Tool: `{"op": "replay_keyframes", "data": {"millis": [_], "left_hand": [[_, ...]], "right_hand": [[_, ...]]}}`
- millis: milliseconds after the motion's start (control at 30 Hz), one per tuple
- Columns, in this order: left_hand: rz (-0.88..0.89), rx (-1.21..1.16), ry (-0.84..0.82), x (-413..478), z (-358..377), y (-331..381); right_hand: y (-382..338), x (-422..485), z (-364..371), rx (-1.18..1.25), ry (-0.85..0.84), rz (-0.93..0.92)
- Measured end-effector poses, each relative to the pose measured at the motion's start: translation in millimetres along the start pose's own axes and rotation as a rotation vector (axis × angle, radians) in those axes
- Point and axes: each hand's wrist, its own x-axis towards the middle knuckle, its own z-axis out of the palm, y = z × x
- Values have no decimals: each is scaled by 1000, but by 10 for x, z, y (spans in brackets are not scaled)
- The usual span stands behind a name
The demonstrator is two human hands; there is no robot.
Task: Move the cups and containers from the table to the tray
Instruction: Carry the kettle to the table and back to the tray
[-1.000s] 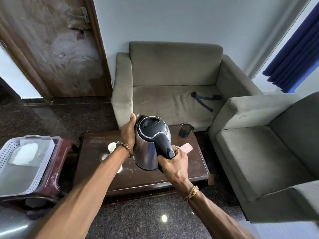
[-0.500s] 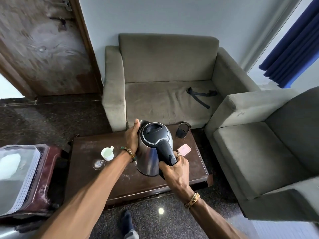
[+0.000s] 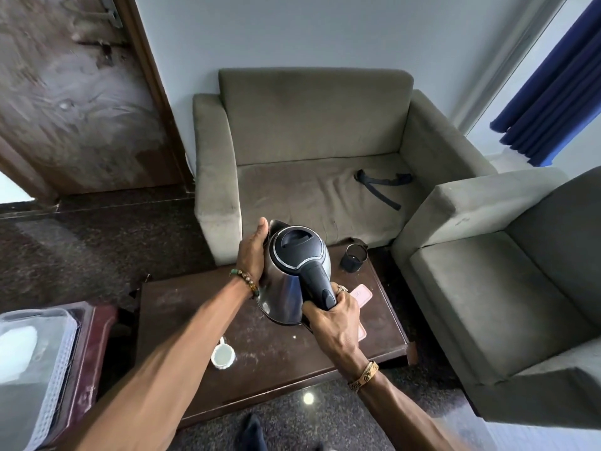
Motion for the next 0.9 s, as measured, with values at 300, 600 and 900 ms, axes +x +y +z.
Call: {"op": "replay_keyframes", "data": {"millis": [300, 600, 900], "left_hand": [[-14, -31, -11, 217, 33, -460], [-27, -43, -45, 108, 127, -757], [-19, -10, -86, 144, 155, -1131]], "right_hand": [[385, 113, 166, 161, -313, 213], [450, 195, 119, 270, -593, 748], [500, 377, 226, 447, -731, 1026]]}}
